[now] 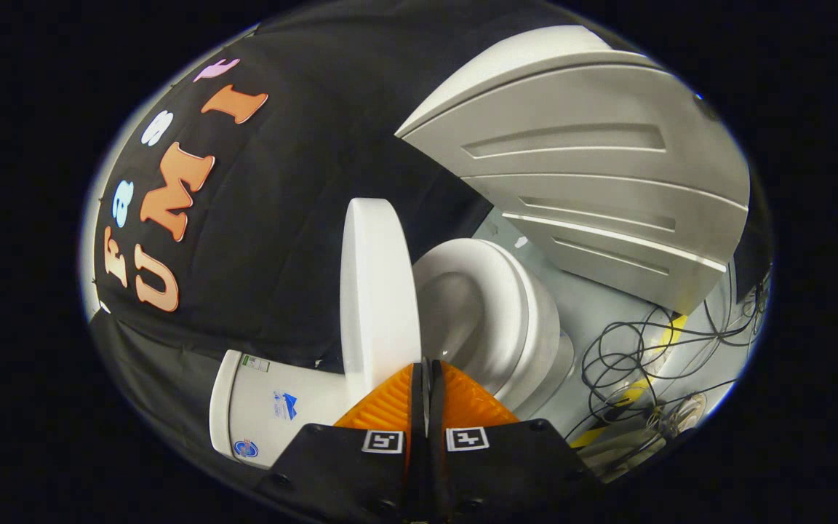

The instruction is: Open the toilet lid.

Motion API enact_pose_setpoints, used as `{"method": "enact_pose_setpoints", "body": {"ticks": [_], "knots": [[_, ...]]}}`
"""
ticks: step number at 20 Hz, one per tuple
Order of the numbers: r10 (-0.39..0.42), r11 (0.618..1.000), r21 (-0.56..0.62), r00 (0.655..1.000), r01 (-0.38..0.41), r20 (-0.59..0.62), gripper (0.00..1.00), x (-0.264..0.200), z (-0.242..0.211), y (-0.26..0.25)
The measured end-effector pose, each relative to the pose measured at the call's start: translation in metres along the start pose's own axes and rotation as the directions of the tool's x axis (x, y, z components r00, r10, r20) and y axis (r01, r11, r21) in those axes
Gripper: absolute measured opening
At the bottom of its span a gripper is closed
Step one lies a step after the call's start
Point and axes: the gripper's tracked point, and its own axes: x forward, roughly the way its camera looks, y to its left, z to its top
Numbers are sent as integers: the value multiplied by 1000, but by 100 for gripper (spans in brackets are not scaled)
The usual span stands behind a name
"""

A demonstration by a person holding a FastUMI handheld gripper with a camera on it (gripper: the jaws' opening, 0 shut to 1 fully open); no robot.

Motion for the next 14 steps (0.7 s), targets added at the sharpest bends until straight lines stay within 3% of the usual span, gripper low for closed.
{"method": "enact_pose_setpoints", "body": {"ticks": [6, 10, 14], "knots": [[17, 991, -132, 1000, -15, 15, 8, -16, 1, 42], [15, 963, -269, 1000, -10, 18, 8, -22, -2, 67], [33, 956, -291, 999, -28, 12, 8, -30, -6, 89]]}}
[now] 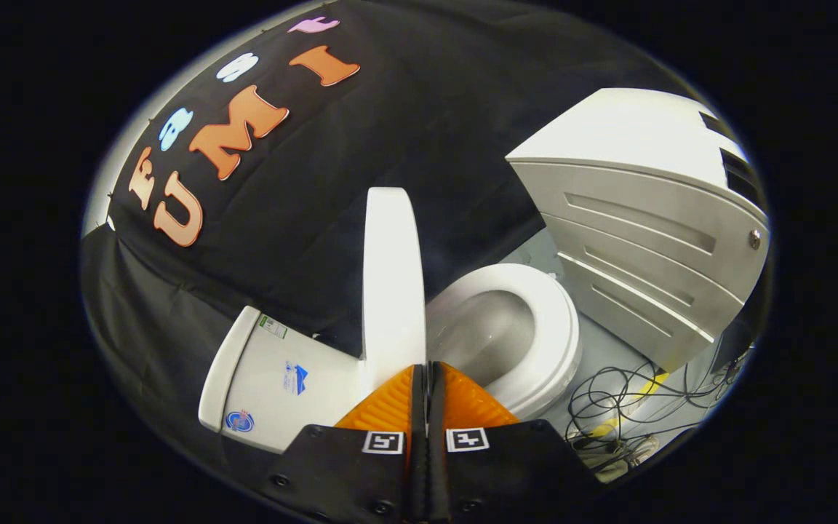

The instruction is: Open the toilet lid.

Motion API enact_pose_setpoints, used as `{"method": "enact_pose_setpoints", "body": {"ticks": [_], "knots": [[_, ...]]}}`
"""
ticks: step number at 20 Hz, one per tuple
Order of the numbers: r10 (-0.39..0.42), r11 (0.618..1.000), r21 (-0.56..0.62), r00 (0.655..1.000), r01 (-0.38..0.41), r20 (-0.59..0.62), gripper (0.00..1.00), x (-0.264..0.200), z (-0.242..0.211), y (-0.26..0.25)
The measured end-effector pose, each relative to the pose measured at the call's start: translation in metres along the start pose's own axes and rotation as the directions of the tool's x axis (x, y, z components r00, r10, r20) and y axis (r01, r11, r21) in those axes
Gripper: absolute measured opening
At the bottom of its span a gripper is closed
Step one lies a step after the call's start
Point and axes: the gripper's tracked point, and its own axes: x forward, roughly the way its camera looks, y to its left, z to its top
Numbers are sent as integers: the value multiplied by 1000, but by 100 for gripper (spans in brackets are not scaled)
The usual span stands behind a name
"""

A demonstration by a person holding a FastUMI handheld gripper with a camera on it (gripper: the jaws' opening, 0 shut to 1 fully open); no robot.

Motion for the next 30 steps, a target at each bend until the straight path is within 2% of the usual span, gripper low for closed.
{"method": "enact_pose_setpoints", "body": {"ticks": [6, 13, 20, 23, 28, 30], "knots": [[11, 998, -68, 1000, -10, 19, 8, -9, -2, 34], [15, 976, -216, 998, -1, 62, 8, -20, -9, 89], [41, 902, -432, 994, 6, 99, 8, -26, -30, 157], [32, 886, -464, 993, 26, 116, 8, -25, -42, 177], [38, 818, -572, 988, 54, 147, 8, -24, -63, 213], [49, 803, -595, 988, 47, 143, 8, -21, -73, 226]]}}
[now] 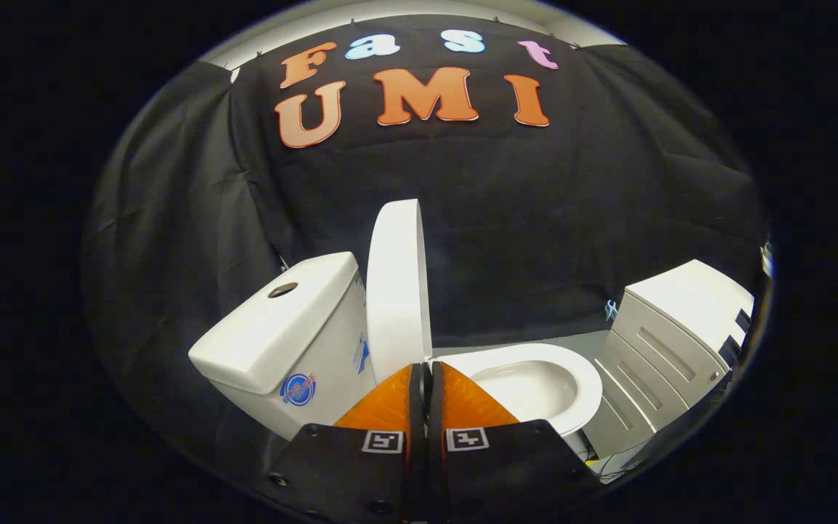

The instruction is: Open the toilet lid.

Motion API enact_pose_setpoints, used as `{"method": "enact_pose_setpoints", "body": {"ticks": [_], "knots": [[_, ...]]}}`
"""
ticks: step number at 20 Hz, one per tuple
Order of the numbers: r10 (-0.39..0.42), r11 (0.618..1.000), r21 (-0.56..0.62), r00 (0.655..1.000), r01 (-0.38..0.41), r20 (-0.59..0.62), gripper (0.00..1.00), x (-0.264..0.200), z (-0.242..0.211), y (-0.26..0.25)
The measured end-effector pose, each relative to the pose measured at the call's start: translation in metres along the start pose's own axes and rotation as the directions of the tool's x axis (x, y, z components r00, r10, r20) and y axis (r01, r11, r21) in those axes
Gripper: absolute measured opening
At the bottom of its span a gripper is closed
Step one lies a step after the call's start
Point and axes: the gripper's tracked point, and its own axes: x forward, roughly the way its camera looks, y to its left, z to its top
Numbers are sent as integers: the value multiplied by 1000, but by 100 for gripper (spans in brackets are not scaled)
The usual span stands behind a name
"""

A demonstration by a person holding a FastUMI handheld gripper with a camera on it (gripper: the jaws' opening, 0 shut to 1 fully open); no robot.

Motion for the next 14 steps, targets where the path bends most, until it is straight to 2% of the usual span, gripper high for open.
{"method": "enact_pose_setpoints", "body": {"ticks": [4, 14], "knots": [[27, 998, -64, 1000, -27, 7, 8, 2, -1, 32], [38, 995, -97, 999, -36, 17, 8, 5, -6, 64]]}}
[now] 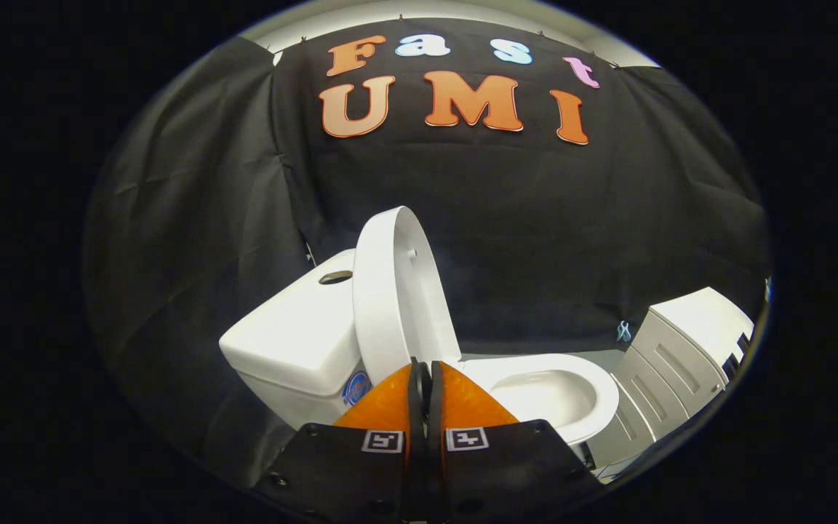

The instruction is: Open the toilet lid.

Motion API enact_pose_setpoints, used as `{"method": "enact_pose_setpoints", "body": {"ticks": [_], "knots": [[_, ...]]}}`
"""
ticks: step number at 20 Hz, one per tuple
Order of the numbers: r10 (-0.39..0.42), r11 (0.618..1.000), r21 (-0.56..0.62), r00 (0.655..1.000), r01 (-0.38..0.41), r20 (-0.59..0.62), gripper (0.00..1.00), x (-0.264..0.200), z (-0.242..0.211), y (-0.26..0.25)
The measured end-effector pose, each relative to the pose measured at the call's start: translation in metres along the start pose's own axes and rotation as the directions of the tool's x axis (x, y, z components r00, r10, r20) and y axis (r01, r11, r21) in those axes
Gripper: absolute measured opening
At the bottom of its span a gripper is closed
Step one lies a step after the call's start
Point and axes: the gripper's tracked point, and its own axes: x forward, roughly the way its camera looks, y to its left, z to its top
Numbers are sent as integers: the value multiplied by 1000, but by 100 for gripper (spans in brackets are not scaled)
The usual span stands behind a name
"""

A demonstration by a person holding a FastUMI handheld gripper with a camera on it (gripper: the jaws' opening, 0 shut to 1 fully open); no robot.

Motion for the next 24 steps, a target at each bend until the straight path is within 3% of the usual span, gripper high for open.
{"method": "enact_pose_setpoints", "body": {"ticks": [9, 12, 16, 24], "knots": [[38, 998, -49, 999, -38, -1, 9, -2, -1, 9], [33, 999, -37, 997, -30, 64, 41, -8, 23, -6], [19, 1000, 7, 990, -21, 142, 98, -20, 61, -44], [-50, 995, 101, 974, 29, 219, 100, -37, 125, -143]]}}
